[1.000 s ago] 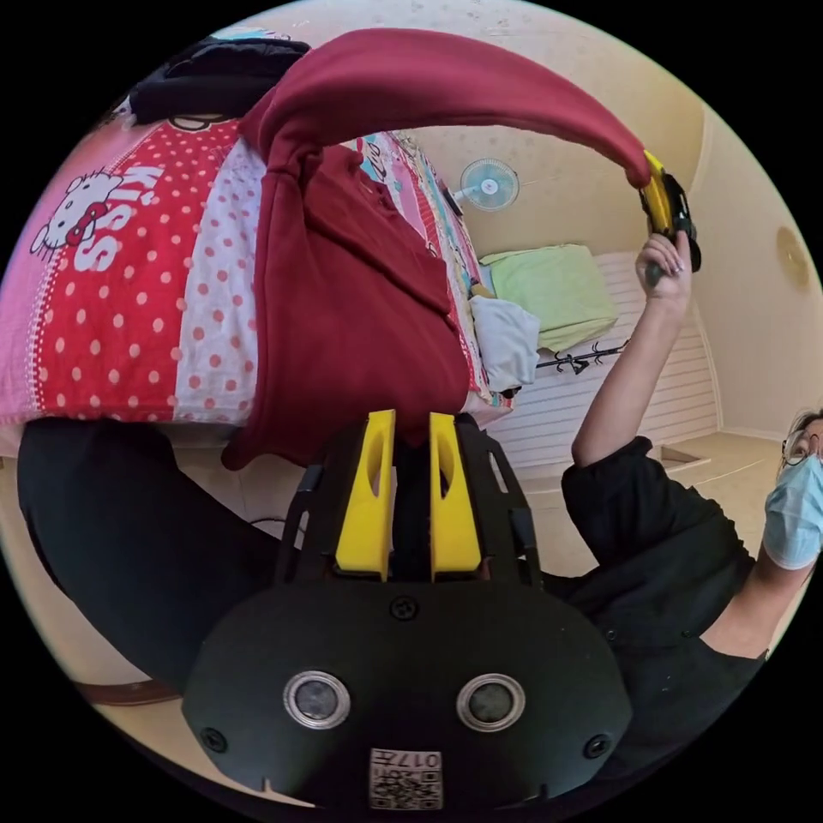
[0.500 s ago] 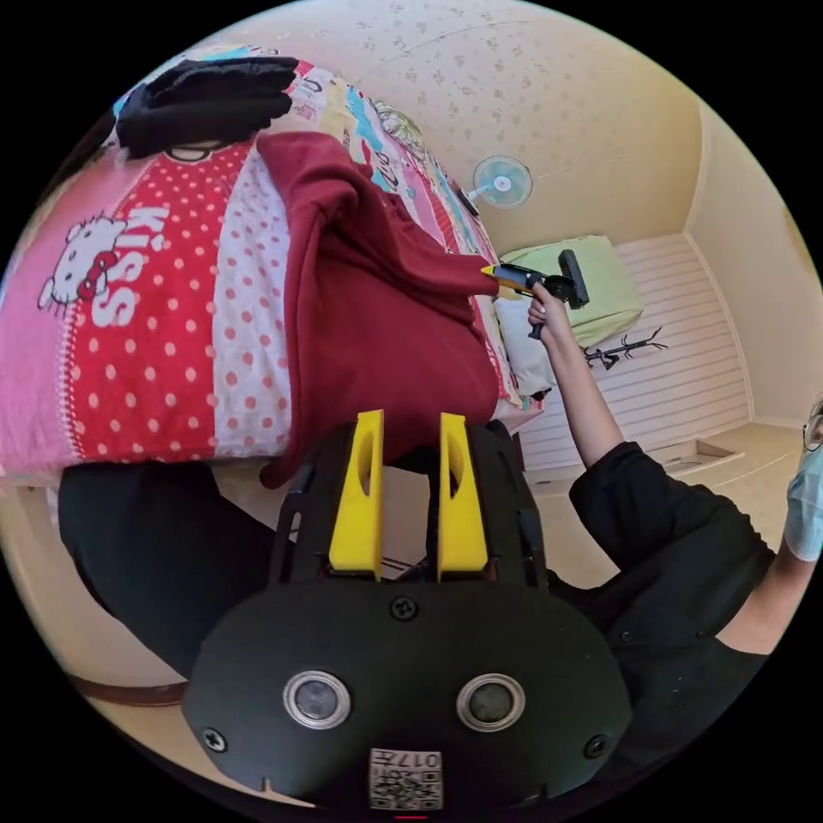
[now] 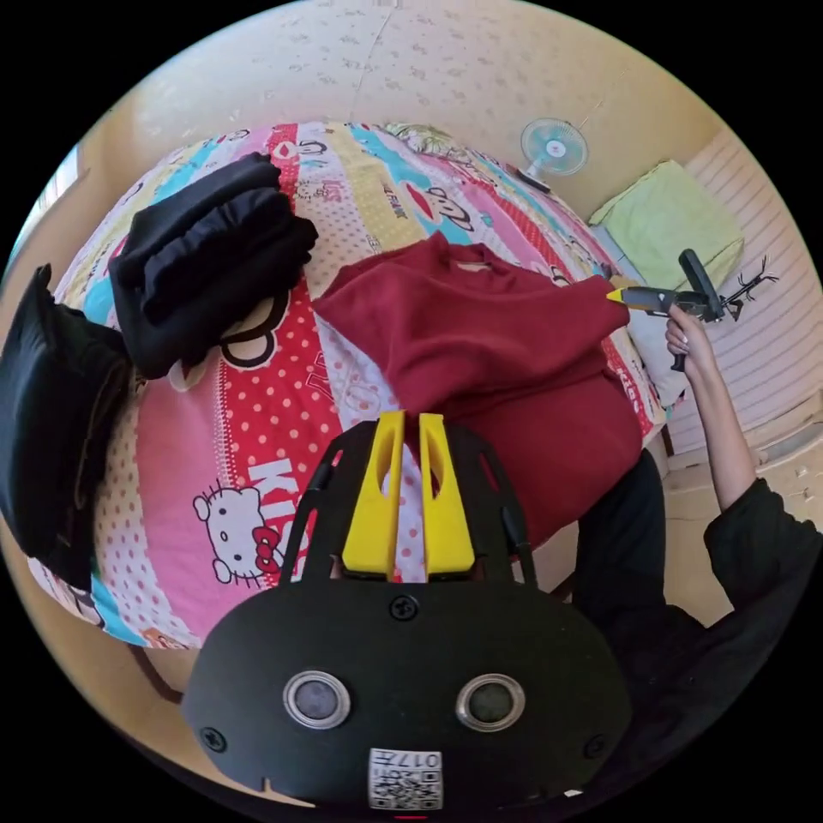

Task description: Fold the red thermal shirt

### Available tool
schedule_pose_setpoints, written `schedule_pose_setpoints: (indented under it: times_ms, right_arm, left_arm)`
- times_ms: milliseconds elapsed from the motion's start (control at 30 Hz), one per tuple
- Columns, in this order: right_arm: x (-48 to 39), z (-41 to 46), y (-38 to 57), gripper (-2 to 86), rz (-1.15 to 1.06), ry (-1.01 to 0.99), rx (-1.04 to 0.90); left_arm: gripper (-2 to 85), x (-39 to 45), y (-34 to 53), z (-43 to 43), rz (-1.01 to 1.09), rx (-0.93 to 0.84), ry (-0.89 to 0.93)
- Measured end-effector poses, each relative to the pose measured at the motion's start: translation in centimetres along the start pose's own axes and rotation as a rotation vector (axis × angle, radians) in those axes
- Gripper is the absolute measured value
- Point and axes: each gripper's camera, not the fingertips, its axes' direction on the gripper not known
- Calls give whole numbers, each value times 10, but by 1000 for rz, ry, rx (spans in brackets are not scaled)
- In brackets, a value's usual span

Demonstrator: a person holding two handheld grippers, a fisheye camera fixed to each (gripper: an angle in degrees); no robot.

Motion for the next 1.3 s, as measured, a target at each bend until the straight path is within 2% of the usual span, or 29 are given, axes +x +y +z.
schedule_pose_setpoints:
  times_ms: [100,167,233,333,500,567,667,733,800,900,1000,1033,1167,1300]
  right_arm:
    - [21,10,12,35,10,-37,-49]
    - [48,37,19,38,63,3,-146]
    - [65,38,28,42,89,-73,-116]
    - [70,6,49,60,75,-170,-25]
    - [67,-36,113,128,39,-37,16]
    - [79,-38,157,134,75,-46,-4]
    - [96,-29,213,119,104,-117,-38]
    - [100,-32,245,85,100,-179,10]
    - [107,-30,264,52,139,-224,-33]
    - [109,-52,277,36,162,-284,5]
    - [87,-98,270,23,58,-183,47]
    - [75,-118,265,17,8,-129,90]
    - [64,-185,232,12,-58,-151,377]
    - [62,-179,194,19,-107,-263,230]
  left_arm:
    - [39,-24,26,14,-99,19,87]
    - [40,-39,38,31,-176,32,191]
    - [42,-53,51,28,-247,91,312]
    - [40,-49,68,3,-212,112,285]
    - [153,-22,104,8,-203,11,315]
    - [163,-7,118,20,-191,12,343]
    - [141,19,135,26,-200,40,239]
    - [90,39,140,38,-169,-53,228]
    - [42,43,143,42,-179,-83,233]
    - [34,37,131,18,-141,-100,274]
    - [25,39,110,-45,-56,30,303]
    - [23,41,97,-68,-26,68,290]
    - [24,45,40,-99,40,102,182]
    - [32,30,-24,-79,4,24,188]
